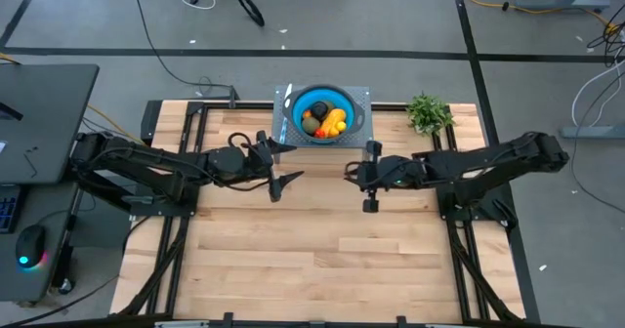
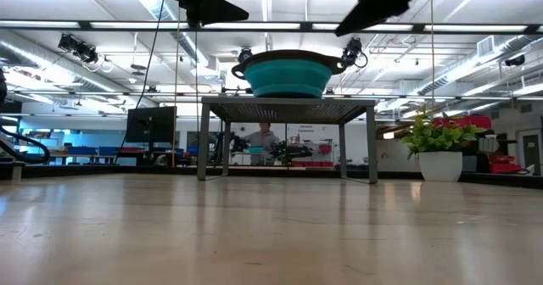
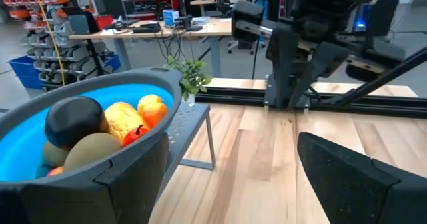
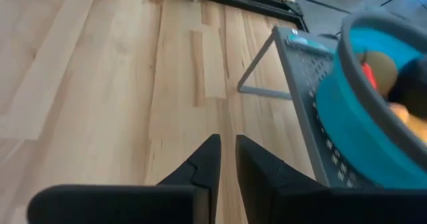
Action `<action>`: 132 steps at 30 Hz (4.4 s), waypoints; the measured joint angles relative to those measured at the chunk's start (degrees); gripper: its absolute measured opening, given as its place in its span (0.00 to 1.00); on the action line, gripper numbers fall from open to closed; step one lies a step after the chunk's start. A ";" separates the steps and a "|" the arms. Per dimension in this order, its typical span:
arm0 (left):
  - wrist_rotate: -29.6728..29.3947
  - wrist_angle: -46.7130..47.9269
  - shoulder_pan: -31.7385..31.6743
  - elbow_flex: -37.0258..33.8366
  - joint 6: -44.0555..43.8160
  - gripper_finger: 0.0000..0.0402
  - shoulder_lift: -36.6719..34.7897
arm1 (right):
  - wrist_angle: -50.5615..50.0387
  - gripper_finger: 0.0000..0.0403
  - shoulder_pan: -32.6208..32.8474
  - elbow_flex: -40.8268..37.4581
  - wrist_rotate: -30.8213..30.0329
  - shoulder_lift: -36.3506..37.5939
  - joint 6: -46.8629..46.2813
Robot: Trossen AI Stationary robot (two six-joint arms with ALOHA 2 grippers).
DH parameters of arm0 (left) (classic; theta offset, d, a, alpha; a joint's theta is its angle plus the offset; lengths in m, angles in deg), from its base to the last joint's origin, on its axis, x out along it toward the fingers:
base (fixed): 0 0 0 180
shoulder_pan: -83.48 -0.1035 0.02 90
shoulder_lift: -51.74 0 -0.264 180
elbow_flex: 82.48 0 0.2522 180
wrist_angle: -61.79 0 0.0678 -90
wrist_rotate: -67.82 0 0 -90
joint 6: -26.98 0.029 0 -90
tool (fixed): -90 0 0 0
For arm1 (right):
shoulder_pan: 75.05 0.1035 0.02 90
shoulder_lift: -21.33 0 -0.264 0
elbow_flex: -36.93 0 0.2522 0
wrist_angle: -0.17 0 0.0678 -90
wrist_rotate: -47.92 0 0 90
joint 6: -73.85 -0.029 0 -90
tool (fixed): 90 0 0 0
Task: Pick & Place Fruit
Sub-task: Return to Home Position
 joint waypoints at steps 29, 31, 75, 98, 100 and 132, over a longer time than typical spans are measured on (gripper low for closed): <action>-0.02 -0.08 0.00 0.00 -0.42 0.85 0.00 | 37.19 0.13 -0.15 -51.58 2.86 40.00 -8.28; -0.02 -0.06 0.00 0.00 -0.42 0.85 0.00 | 40.79 0.13 -0.15 -54.53 2.92 41.27 -8.53; -0.37 -20.11 -0.79 -30.19 -5.91 0.52 -25.11 | 32.02 0.13 -0.13 -56.43 1.78 59.02 -6.13; 9.34 -11.07 -0.74 -42.23 -3.16 0.32 -59.50 | 29.57 0.13 -0.11 -56.43 -0.12 59.54 -8.12; 9.38 -10.53 -0.74 -42.23 -2.93 0.30 -61.60 | 32.09 0.13 0.01 -56.43 0.38 59.61 -8.10; 8.94 4.30 -0.74 -41.44 -3.26 0.19 -67.34 | 23.17 0.13 0.13 -53.64 -4.35 66.60 -2.23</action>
